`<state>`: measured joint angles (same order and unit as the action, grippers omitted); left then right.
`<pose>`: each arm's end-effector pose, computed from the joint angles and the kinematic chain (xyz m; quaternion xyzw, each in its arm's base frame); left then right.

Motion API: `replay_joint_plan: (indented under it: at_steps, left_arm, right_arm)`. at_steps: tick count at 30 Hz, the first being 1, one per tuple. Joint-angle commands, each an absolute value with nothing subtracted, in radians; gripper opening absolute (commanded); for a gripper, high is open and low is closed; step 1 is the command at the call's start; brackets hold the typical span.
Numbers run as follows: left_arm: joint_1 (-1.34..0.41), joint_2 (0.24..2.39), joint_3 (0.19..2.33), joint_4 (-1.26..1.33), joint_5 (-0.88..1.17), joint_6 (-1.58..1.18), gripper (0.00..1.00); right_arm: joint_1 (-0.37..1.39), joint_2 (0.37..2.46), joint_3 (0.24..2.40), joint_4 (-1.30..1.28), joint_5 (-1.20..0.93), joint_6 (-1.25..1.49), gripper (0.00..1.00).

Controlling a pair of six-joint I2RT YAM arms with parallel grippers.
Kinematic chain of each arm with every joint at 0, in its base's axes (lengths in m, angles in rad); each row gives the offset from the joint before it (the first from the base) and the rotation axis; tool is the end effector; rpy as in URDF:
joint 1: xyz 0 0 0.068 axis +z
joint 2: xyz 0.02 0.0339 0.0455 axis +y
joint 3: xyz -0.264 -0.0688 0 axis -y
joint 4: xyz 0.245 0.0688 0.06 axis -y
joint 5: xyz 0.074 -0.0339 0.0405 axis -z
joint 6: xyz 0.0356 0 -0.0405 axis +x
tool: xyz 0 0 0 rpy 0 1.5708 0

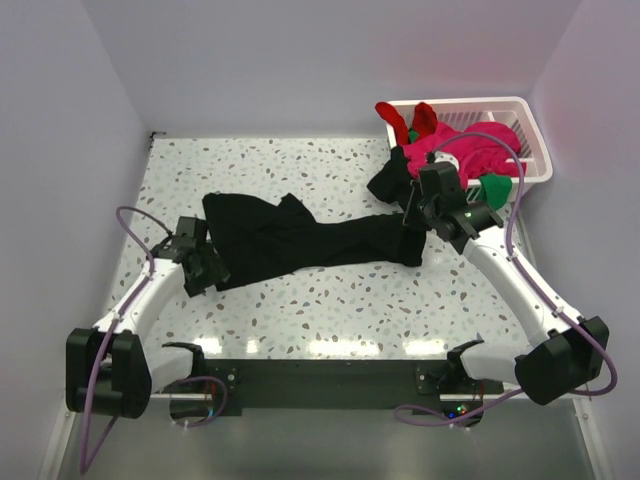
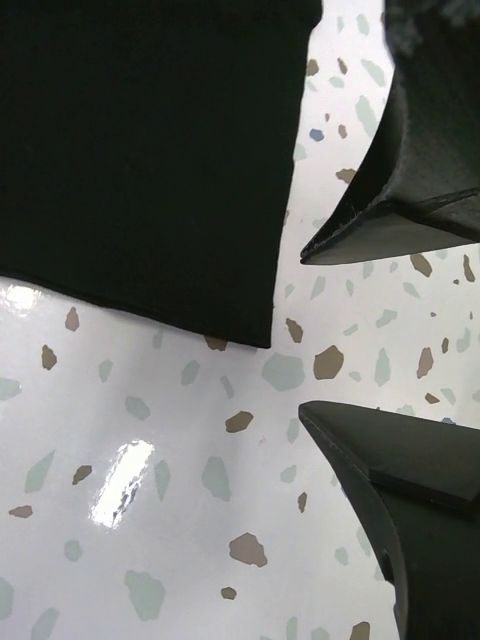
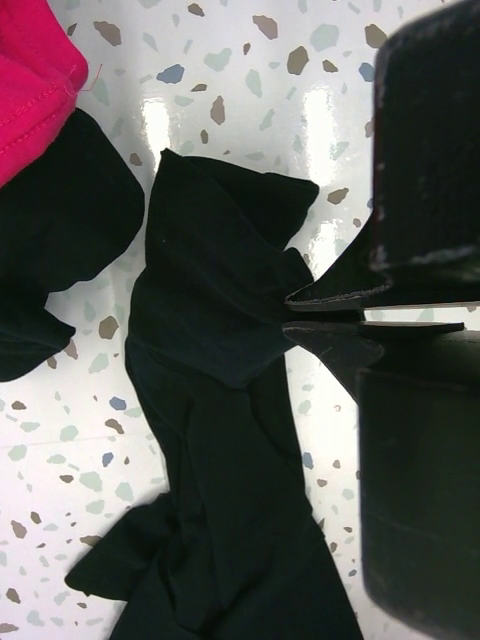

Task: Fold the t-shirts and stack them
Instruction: Flatten the tshirt out

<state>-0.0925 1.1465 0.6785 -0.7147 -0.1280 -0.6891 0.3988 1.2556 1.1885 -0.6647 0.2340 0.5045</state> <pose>0.1980 -0.0138 0.1959 -0.2996 0.9324 -0.0153 0.2018 0.2497 0.0962 0.3353 0.0954 0.9033 0.0806 0.4105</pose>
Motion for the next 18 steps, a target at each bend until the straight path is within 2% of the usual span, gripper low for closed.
replay_joint_plan:
  at_steps: [1,18]
  left_arm:
    - [-0.094,1.19,0.678,-0.664,-0.178,-0.707,0.6]
    - [-0.094,1.305,0.592,-0.499,-0.136,-0.701,0.44]
  right_arm:
    - [0.399,1.233,1.19,-0.627,0.218,0.514,0.0]
    - [0.399,1.221,1.192,-0.63,0.222,0.512,0.0]
